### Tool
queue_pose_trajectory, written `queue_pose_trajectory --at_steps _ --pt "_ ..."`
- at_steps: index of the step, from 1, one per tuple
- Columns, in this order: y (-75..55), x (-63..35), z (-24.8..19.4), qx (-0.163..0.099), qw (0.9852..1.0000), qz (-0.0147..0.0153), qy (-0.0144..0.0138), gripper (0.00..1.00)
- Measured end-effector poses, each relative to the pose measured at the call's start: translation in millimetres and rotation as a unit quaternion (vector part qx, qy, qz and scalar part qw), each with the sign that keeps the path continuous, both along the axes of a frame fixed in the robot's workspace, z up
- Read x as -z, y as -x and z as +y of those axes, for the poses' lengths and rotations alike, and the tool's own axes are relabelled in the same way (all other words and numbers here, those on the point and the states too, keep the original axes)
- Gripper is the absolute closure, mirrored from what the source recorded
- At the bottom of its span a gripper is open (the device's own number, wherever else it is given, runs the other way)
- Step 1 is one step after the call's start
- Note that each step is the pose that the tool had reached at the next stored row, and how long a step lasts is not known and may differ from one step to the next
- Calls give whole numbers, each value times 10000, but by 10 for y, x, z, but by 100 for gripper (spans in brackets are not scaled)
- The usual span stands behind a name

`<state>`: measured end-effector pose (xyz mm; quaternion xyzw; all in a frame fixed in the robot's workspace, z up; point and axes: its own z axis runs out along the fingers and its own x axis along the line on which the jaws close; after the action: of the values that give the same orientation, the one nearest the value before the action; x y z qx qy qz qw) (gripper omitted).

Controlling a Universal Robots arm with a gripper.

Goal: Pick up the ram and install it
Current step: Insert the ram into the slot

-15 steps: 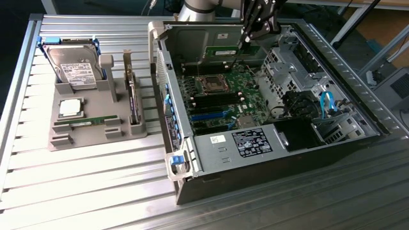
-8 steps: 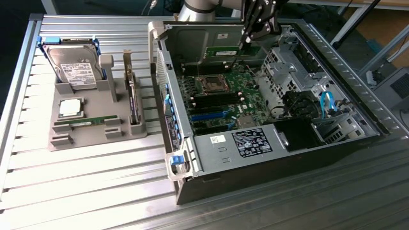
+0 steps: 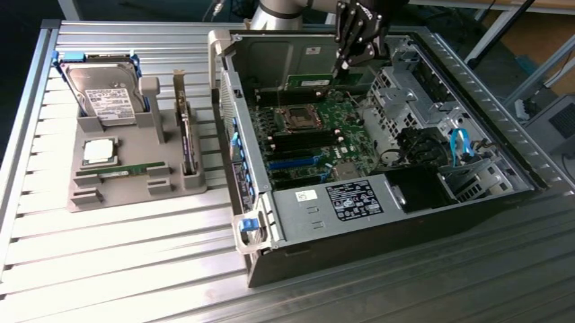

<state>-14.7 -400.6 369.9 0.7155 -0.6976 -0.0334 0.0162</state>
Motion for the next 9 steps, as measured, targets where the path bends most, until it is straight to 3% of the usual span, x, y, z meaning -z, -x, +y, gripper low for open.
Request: queue_pose_trajectory --at_steps 9 --pt "0 168 0 0 10000 0 0 88"
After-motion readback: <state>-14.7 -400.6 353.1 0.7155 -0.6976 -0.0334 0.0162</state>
